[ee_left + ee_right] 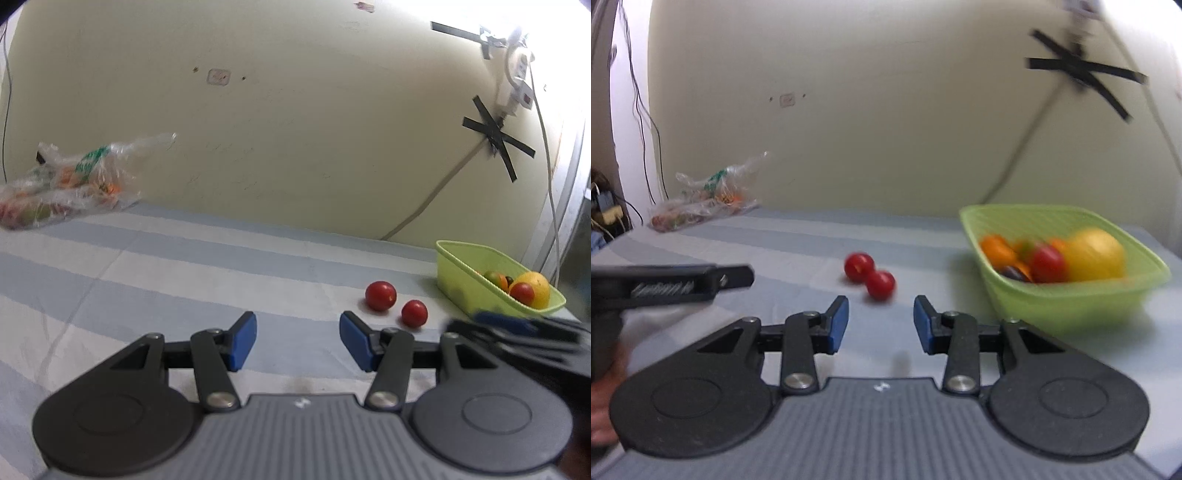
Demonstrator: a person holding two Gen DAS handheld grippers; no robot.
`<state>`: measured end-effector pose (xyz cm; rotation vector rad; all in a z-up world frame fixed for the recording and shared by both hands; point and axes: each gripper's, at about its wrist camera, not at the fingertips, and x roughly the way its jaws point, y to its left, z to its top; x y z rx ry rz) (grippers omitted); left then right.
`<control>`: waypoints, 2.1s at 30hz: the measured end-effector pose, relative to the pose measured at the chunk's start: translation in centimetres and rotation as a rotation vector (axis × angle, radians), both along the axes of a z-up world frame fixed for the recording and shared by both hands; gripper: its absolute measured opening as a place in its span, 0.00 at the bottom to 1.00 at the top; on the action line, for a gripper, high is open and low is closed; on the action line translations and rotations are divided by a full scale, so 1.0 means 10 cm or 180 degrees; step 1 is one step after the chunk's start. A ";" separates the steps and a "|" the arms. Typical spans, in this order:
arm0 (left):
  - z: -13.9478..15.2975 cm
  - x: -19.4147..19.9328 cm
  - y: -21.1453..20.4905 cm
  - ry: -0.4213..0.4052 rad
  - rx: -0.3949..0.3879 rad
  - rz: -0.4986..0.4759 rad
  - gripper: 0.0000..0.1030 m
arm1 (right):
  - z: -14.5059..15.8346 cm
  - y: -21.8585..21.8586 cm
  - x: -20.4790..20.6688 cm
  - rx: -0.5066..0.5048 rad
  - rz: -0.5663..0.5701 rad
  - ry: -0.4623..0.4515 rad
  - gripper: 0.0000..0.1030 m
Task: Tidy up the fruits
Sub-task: 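Grasp a red tomato with the right tool while the left tool grasps the other red tomato, then carry both red tomatoes into the basket and open both tools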
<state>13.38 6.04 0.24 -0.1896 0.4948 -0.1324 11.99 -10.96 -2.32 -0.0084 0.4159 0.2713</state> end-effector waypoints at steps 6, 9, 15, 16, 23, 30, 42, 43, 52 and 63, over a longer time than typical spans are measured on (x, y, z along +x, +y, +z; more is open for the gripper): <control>-0.05 0.29 0.22 0.0349 -0.0542 -0.0159 0.49 | -0.06 0.09 0.51 -0.0129 0.0087 0.0403 0.40; 0.00 0.46 0.21 0.0374 -0.0686 -0.0353 0.49 | -0.08 0.09 0.51 -0.0133 0.0109 0.0486 0.26; 0.16 0.73 -0.35 0.0136 0.0086 -0.0659 0.52 | -0.11 -0.14 -0.04 -0.0084 0.0027 0.0424 0.26; 0.16 0.76 -0.45 0.0110 0.0180 -0.0694 0.53 | -0.10 -0.20 -0.14 -0.0033 0.0013 0.0405 0.26; -0.01 1.09 -0.89 0.0434 0.0527 -0.0773 0.52 | -0.13 -0.35 -0.41 0.0119 -0.0006 0.0418 0.26; -0.08 0.91 -0.87 0.0402 0.0735 -0.0732 0.29 | -0.14 -0.38 -0.39 0.0245 -0.0001 0.0435 0.26; -0.11 -0.52 -0.13 0.0355 0.0306 -0.0884 0.29 | -0.19 -0.29 -1.02 0.0233 0.0126 0.0304 0.26; -0.12 -0.64 -0.10 0.0334 0.0304 -0.0875 0.29 | -0.19 -0.26 -1.09 0.0210 0.0175 0.0287 0.26; -0.14 -1.15 -0.17 0.0228 0.0251 -0.0902 0.30 | -0.27 0.11 -1.43 -0.0312 0.0540 0.0109 0.27; -0.15 -1.22 -0.16 0.0216 0.0335 -0.0759 0.49 | -0.27 0.12 -1.51 -0.0356 0.0475 0.0100 0.40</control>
